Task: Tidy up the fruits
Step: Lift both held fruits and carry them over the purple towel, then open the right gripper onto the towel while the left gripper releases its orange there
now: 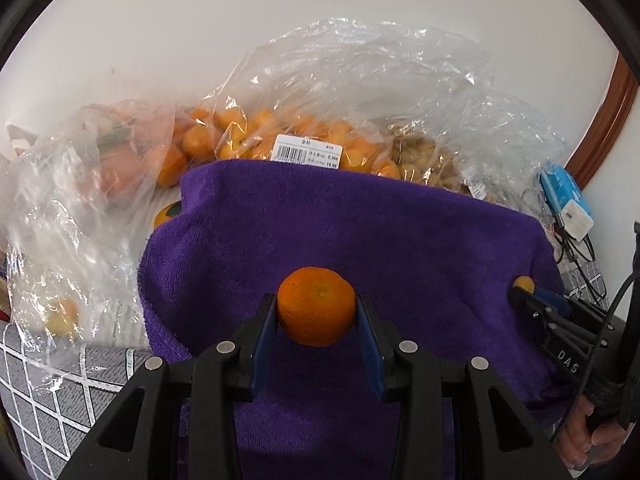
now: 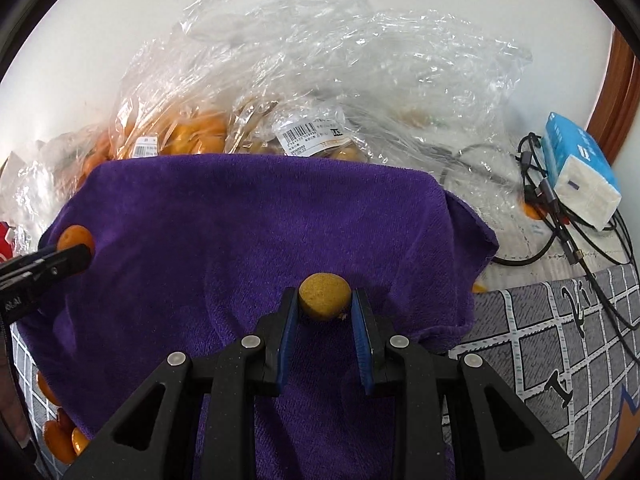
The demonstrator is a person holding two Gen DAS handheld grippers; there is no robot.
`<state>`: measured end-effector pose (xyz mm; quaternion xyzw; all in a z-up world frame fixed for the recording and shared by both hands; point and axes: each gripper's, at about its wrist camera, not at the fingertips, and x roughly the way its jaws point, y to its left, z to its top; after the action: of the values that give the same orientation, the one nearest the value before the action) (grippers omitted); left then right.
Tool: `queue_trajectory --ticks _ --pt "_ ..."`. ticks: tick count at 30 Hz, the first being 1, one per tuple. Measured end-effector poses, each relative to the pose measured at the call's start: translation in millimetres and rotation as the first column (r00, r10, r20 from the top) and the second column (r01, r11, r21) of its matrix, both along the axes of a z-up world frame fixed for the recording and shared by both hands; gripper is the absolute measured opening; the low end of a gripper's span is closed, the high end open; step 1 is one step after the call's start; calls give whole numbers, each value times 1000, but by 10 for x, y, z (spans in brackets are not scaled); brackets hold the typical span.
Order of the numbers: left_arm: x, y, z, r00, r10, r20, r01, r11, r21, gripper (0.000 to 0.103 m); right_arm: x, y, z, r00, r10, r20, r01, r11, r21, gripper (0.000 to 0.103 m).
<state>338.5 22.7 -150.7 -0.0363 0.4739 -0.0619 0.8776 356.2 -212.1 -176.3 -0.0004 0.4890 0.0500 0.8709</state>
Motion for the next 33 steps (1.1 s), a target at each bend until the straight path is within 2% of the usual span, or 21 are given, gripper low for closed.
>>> queue_trajectory --ticks 7,10,12,15,20,22,24,26,29,33 --pt "26 -59 -94 1000 -1 -25 2 1000 22 37 7 2 -10 1000 -4 -5 4 1000 -10 27" --pt "37 -55 -112 1000 2 -27 -2 1000 17 37 8 -2 -11 1000 -3 -13 3 1000 -8 31" --pt "34 -52 -114 1000 2 -30 -1 1000 15 37 8 8 3 1000 0 -16 0 1000 -11 42" --pt "42 -59 -130 999 -2 -38 3 1000 12 37 -40 43 68 1000 4 5 -3 999 -36 52" --pt "39 -95 -54 999 1 -43 0 1000 8 43 -214 82 257 999 10 41 -9 999 -34 64" --pt "-14 -106 45 1000 -4 -21 4 1000 9 53 -326 85 349 998 10 62 -7 999 -48 66" --pt "-101 -121 188 1000 -11 21 10 1000 17 56 -431 79 436 997 8 79 -3 998 -69 66" --pt "-166 -134 314 999 -10 51 9 1000 22 57 -531 41 513 997 13 81 -6 996 -84 67" --pt "-260 -116 534 996 -8 93 7 1000 10 57 -763 -64 646 993 -43 106 55 992 -116 66" --pt "-553 -14 824 982 39 186 -40 999 2 57 -1062 -241 791 990 -88 108 97 991 -89 67"
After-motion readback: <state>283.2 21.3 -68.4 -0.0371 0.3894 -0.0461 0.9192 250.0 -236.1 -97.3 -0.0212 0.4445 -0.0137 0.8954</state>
